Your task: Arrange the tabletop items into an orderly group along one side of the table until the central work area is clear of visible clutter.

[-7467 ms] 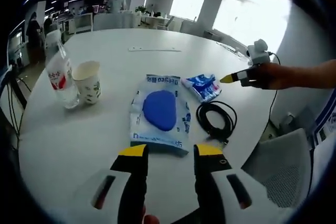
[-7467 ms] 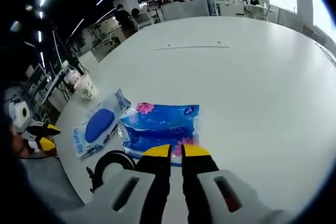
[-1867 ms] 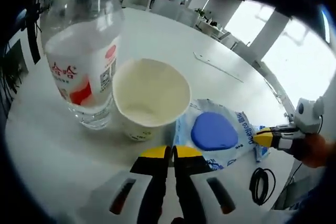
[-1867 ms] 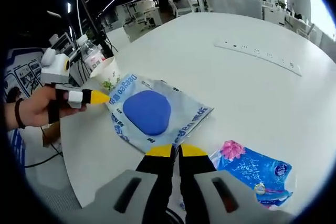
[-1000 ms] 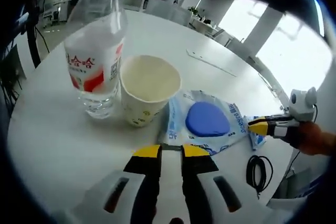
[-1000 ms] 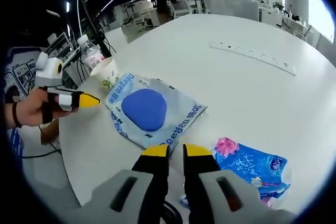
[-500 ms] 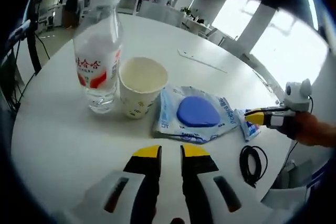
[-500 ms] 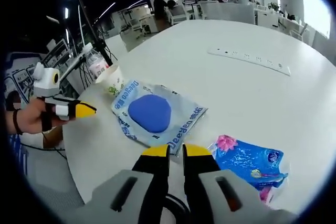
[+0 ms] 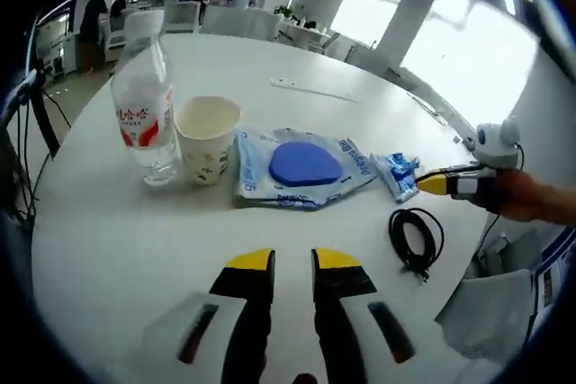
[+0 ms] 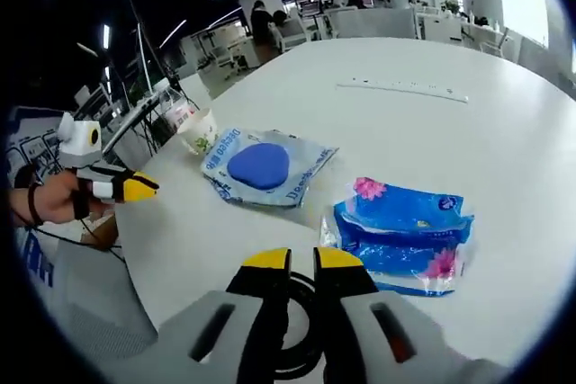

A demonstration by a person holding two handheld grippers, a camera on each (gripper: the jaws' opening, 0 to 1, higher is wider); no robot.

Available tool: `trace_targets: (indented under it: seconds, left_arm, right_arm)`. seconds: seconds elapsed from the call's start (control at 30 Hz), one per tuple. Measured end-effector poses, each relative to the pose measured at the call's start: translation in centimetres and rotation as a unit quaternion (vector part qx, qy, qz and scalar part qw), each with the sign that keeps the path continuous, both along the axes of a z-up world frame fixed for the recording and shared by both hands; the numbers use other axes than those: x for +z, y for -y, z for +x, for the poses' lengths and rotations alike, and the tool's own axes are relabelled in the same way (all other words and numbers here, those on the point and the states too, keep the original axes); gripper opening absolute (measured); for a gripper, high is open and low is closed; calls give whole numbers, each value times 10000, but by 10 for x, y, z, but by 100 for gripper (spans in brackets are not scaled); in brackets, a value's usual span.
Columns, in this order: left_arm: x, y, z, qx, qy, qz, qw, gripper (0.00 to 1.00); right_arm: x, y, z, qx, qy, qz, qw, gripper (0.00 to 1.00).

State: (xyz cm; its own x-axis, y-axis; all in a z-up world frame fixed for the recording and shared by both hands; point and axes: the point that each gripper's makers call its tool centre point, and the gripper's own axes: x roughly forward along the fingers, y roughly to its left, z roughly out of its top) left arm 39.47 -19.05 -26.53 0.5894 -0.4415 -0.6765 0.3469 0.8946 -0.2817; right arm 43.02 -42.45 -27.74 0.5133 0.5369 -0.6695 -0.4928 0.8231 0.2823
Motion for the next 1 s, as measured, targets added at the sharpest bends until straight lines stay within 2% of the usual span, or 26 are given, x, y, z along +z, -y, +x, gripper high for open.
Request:
trace_targets:
  seconds: [0.07, 0.23, 0.27, 0.33, 0.43, 0.67, 1.0]
  left_arm:
    - [0, 3, -8, -216, 32, 116, 9997, 14]
    - [3, 4, -22, -387, 39, 206, 9990, 16]
    - [3, 4, -24, -405, 47, 217, 9989, 17]
    - [-1, 17, -21, -438, 46, 195, 9988, 18]
    - [-2, 20, -24, -498, 47, 187, 9986, 20]
    - [13, 19, -32, -506, 220, 136, 9984, 21]
    - [15, 12, -39, -470, 214, 61, 9986, 24]
  right_arm:
    - [-1, 5, -7, -40, -8, 2, 10000, 9]
    - [0, 27, -24, -262, -15, 13, 9997, 12]
    - [-1, 33, -24, -276, -13, 8, 9996, 12]
    - [-3, 49, -24, -340, -20, -15, 9994, 13]
    - [-5, 62, -29, -482, -60, 4, 9988, 14]
    - [-7, 85, -39, -678, 2, -52, 9977, 14]
    - [-13, 108, -42, -933, -14, -140, 9955, 14]
